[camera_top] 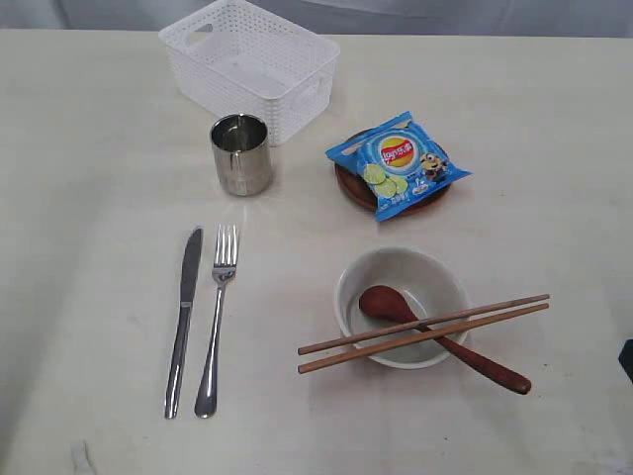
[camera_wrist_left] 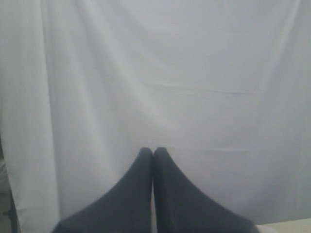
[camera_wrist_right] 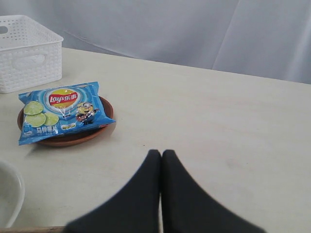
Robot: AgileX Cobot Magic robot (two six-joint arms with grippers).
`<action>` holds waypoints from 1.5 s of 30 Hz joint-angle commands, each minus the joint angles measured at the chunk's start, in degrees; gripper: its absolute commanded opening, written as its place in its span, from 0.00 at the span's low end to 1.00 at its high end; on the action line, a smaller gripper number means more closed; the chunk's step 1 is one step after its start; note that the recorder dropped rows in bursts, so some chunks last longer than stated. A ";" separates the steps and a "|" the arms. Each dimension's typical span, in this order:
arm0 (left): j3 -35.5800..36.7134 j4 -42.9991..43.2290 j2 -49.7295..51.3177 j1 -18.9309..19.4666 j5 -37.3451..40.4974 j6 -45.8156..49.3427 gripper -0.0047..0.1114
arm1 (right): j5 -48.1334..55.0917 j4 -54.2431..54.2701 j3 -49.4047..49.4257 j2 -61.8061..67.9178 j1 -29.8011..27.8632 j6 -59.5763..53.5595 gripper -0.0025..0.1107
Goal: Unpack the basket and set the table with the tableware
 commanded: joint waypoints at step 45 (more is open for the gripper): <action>18.09 0.46 -6.18 0.27 15.92 0.47 0.04 | -0.32 -0.22 0.20 -0.32 -0.29 -0.03 0.02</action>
